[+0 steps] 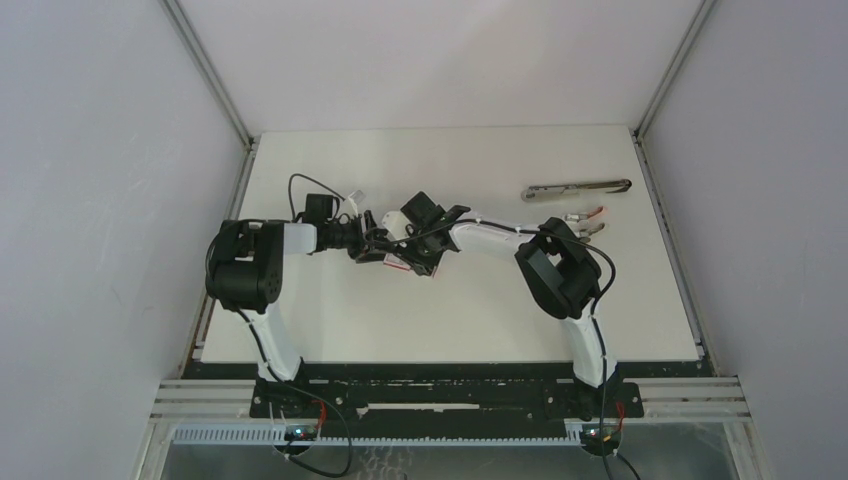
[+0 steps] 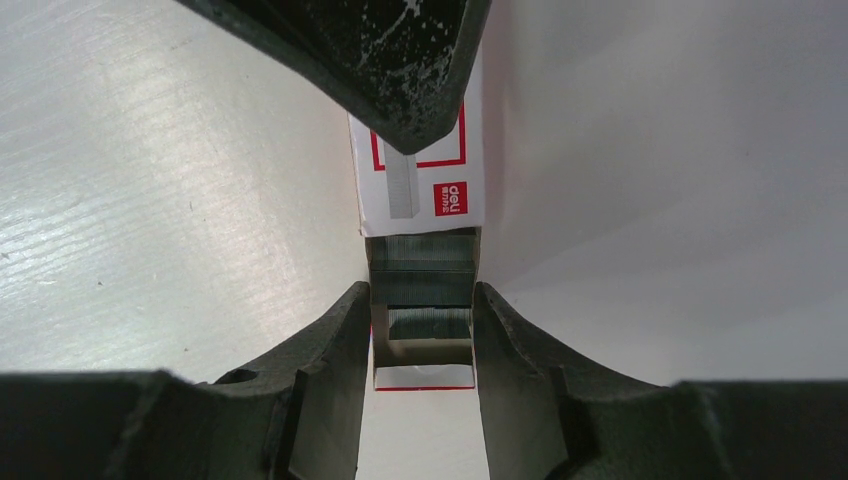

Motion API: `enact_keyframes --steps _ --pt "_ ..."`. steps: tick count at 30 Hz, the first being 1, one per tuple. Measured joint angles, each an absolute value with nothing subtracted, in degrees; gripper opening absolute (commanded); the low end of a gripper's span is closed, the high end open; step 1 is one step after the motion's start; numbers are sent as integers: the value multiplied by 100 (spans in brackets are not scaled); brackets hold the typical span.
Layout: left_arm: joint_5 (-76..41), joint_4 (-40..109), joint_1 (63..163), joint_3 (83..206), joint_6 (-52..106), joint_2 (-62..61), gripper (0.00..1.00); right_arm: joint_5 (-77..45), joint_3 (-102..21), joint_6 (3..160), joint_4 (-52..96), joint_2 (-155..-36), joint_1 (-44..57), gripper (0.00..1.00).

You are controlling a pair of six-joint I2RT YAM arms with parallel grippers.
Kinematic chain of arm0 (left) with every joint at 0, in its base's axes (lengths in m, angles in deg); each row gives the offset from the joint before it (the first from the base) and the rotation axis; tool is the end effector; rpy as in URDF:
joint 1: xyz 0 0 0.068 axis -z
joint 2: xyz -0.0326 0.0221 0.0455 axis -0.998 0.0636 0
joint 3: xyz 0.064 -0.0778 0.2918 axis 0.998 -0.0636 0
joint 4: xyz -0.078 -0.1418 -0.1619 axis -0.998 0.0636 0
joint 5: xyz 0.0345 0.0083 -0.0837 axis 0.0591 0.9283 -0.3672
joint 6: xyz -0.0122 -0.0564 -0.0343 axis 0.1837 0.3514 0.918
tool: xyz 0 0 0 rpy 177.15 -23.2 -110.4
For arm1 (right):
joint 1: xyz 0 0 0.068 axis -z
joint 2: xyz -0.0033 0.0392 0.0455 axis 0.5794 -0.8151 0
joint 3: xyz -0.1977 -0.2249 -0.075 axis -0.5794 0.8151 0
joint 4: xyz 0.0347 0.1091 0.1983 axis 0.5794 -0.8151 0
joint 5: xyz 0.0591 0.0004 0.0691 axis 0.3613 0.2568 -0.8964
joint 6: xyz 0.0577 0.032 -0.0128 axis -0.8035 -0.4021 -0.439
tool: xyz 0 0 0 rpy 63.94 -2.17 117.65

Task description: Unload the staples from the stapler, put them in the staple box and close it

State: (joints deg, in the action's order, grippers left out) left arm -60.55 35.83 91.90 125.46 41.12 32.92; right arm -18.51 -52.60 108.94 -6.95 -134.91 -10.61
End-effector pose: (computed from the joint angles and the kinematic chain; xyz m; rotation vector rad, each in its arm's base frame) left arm 0.3413 -0.0751 0.1714 -0.0588 2.4942 -1.3502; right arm 0.2977 0.3227 0.1959 -1.5272 2.2224 0.3872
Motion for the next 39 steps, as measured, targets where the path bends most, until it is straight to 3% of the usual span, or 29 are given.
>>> enact_keyframes --steps 20,31,39 --pt "-6069 3576 9190 12546 4109 3292 62 -1918 -5406 11126 -643 -13607 -1083 40" --pt "-6099 3574 9190 12546 4109 3292 65 -1918 -5406 11259 -656 -13607 -1099 57" --pt "-6224 3545 9170 12549 4114 3290 77 -2030 -5351 11272 -833 -13155 -972 66"
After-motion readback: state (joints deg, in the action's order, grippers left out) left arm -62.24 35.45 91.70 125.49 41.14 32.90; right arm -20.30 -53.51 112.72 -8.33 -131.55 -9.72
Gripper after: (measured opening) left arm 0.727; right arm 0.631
